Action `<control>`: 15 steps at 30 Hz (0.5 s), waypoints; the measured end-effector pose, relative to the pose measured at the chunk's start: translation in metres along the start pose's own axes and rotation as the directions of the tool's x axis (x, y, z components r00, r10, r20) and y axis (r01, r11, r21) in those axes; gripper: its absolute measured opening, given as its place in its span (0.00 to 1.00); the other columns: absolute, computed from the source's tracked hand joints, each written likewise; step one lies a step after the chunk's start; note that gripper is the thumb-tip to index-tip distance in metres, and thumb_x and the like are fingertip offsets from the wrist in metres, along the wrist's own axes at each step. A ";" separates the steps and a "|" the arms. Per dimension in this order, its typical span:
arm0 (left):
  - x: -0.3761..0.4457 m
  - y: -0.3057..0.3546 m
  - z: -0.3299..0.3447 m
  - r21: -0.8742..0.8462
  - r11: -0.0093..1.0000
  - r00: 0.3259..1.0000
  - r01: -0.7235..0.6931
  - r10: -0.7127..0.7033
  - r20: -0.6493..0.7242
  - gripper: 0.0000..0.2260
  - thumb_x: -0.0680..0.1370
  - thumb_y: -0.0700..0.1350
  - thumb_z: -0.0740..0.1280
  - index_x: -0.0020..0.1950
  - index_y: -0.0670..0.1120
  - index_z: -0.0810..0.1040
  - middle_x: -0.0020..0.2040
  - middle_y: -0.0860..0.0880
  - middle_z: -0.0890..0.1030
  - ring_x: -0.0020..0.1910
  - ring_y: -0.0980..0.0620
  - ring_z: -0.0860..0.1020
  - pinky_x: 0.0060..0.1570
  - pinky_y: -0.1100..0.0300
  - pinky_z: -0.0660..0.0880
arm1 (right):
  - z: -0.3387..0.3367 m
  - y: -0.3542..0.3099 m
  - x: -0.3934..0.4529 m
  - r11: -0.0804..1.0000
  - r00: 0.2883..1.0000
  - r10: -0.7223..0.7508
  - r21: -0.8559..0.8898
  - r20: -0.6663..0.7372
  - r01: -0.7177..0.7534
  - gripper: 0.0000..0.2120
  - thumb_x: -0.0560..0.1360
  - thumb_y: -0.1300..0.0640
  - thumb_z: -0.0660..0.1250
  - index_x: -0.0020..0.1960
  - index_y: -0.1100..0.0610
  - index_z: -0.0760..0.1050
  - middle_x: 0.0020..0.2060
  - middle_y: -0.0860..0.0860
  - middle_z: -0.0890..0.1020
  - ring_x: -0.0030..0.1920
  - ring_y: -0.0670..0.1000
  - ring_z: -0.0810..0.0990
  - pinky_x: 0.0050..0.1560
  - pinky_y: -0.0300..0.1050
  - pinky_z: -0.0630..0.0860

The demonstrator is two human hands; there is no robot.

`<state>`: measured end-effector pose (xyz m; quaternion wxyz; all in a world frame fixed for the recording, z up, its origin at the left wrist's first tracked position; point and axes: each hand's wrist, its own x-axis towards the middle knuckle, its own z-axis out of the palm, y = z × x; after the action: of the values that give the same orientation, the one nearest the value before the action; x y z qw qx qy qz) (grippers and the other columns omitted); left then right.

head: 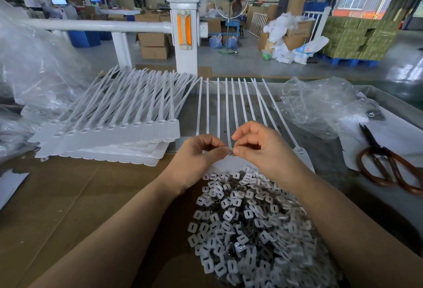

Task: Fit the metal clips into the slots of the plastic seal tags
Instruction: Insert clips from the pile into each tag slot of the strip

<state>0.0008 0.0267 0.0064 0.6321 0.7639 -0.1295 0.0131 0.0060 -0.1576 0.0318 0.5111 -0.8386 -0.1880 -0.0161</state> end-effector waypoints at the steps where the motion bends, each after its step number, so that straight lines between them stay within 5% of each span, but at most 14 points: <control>1: 0.000 0.000 0.000 0.035 0.999 1.000 -0.005 0.006 -0.007 0.04 0.78 0.44 0.70 0.43 0.48 0.82 0.38 0.53 0.80 0.40 0.57 0.76 0.48 0.62 0.71 | 0.001 0.001 0.000 1.000 1.000 -0.003 -0.004 0.005 0.003 0.09 0.76 0.60 0.71 0.49 0.48 0.76 0.41 0.43 0.85 0.45 0.44 0.82 0.52 0.41 0.76; 6: 0.006 -0.004 0.000 0.297 0.955 0.988 -0.014 0.060 -0.146 0.05 0.80 0.45 0.67 0.44 0.48 0.79 0.40 0.55 0.79 0.38 0.64 0.75 0.40 0.74 0.68 | 0.005 0.006 0.000 0.979 1.000 -0.004 -0.204 0.029 0.010 0.08 0.78 0.56 0.69 0.53 0.43 0.78 0.48 0.38 0.83 0.49 0.36 0.79 0.48 0.32 0.71; 10: 0.013 -0.013 -0.004 0.440 0.889 0.952 0.128 0.015 -0.306 0.05 0.80 0.45 0.65 0.46 0.48 0.79 0.42 0.57 0.75 0.40 0.60 0.74 0.40 0.69 0.68 | 0.008 0.011 -0.002 0.885 0.990 0.026 -0.463 0.137 0.040 0.13 0.80 0.58 0.65 0.61 0.45 0.79 0.56 0.38 0.75 0.45 0.36 0.75 0.37 0.26 0.70; 15: 0.022 -0.022 -0.006 0.520 0.811 0.922 0.268 -0.058 -0.384 0.07 0.80 0.47 0.65 0.51 0.48 0.81 0.39 0.58 0.73 0.41 0.57 0.76 0.42 0.62 0.71 | 0.008 0.014 -0.002 0.860 0.982 0.036 -0.506 0.184 0.064 0.12 0.80 0.57 0.66 0.59 0.45 0.79 0.54 0.39 0.72 0.42 0.35 0.72 0.38 0.28 0.65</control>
<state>0.0276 0.0323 -0.0098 0.3897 0.9094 0.0617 0.1312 0.0077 -0.1569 0.0159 0.2510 -0.9401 -0.2303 0.0097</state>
